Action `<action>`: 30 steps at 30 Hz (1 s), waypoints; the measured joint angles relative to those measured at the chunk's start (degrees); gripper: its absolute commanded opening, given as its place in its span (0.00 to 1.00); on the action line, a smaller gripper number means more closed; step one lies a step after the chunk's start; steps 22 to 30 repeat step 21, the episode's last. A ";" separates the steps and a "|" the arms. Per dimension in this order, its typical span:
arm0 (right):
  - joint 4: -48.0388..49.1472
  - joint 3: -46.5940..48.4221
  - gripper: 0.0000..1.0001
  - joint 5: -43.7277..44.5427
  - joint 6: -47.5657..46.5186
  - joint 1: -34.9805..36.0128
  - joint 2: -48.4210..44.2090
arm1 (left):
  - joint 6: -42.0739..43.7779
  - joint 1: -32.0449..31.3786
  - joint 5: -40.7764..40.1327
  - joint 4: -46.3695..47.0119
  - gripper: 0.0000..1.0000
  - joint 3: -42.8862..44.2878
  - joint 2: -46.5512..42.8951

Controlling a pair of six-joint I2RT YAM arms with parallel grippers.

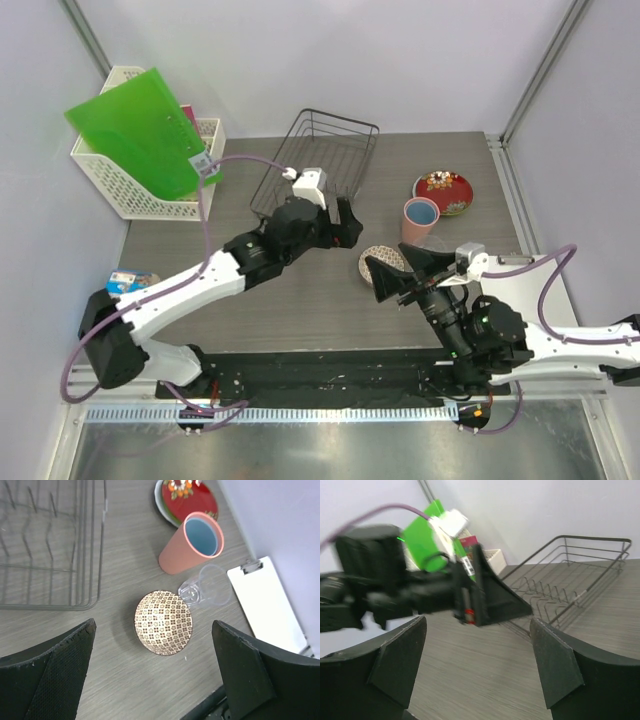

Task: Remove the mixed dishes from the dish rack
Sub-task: Reset both arms

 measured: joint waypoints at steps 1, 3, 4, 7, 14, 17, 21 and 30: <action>-0.33 0.35 0.92 0.70 0.00 0.02 1.20 | 0.39 -0.04 -0.37 -1.68 0.98 0.31 -2.45; -0.87 1.03 0.94 1.81 0.09 0.00 3.48 | 0.90 -0.22 -1.57 -4.07 1.00 0.46 -5.68; -1.36 1.62 0.94 2.40 0.17 0.00 5.01 | 1.31 -0.26 -2.47 -5.97 1.00 0.46 -7.45; -2.43 3.65 0.94 4.24 0.22 0.00 10.01 | 2.19 -0.37 -6.25 -12.61 1.00 0.55 -11.76; -6.93 9.07 0.95 2.86 2.95 -4.15 23.17 | 3.30 -0.37 -14.27 -30.93 1.00 1.95 -15.32; -9.57 11.52 0.94 -1.16 7.15 -9.05 26.64 | 3.28 -0.37 -14.95 -33.11 1.00 -0.42 -19.30; -11.15 13.42 0.94 -6.54 12.22 -14.78 29.20 | 3.04 -0.35 -15.58 -34.75 1.00 -3.50 -24.94; -11.15 13.42 0.94 -6.54 12.22 -14.78 29.20 | 3.04 -0.35 -15.58 -34.75 1.00 -3.50 -24.94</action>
